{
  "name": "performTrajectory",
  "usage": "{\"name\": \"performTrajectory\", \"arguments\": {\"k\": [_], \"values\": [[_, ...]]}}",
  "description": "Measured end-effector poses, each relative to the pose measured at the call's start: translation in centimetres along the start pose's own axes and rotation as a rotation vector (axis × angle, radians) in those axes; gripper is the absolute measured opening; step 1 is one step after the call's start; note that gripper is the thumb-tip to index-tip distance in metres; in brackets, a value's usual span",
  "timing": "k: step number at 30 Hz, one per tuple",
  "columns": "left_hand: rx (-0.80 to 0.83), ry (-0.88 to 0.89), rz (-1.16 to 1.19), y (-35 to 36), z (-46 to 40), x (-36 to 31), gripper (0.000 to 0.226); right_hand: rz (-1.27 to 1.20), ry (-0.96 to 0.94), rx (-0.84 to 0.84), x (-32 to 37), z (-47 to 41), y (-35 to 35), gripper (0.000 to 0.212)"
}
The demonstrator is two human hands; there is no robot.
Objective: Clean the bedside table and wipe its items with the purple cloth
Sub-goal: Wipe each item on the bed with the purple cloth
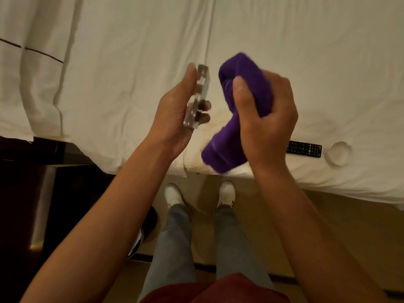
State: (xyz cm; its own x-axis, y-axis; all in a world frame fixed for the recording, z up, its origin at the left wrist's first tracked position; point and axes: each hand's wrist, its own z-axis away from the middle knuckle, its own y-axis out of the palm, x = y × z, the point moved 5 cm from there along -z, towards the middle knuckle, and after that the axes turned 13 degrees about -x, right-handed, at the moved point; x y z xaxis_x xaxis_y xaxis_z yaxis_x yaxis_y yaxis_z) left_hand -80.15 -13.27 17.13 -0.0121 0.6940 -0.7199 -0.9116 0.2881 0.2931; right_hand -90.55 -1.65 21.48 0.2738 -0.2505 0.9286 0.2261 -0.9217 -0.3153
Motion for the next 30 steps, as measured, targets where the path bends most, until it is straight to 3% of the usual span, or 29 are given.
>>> {"name": "performTrajectory", "arguments": {"k": [5,9,14,20,23,30], "values": [[-0.138,0.241,-0.345,0.1,0.3,0.3,0.035,0.026,-0.143,0.052,1.7,-1.6,2.6,0.044],[-0.197,0.321,-0.366,0.1,0.1,-0.2,0.025,0.159,-0.26,0.046,0.9,0.3,3.3,0.048],[-0.241,0.203,-0.313,0.0,-0.5,1.3,0.04,0.206,-0.253,-0.012,-0.4,2.3,2.6,0.047],[-0.323,0.012,-0.005,-1.4,-1.8,1.3,0.042,0.175,-0.15,0.162,-1.2,5.9,1.4,0.049],[-0.182,-0.03,0.05,-2.4,-2.4,0.4,0.043,0.17,-0.096,0.199,-1.9,6.2,0.3,0.047],[0.077,-0.07,0.113,-1.3,-0.8,1.1,0.04,0.116,-0.221,-0.06,0.3,0.9,0.4,0.04]]}}
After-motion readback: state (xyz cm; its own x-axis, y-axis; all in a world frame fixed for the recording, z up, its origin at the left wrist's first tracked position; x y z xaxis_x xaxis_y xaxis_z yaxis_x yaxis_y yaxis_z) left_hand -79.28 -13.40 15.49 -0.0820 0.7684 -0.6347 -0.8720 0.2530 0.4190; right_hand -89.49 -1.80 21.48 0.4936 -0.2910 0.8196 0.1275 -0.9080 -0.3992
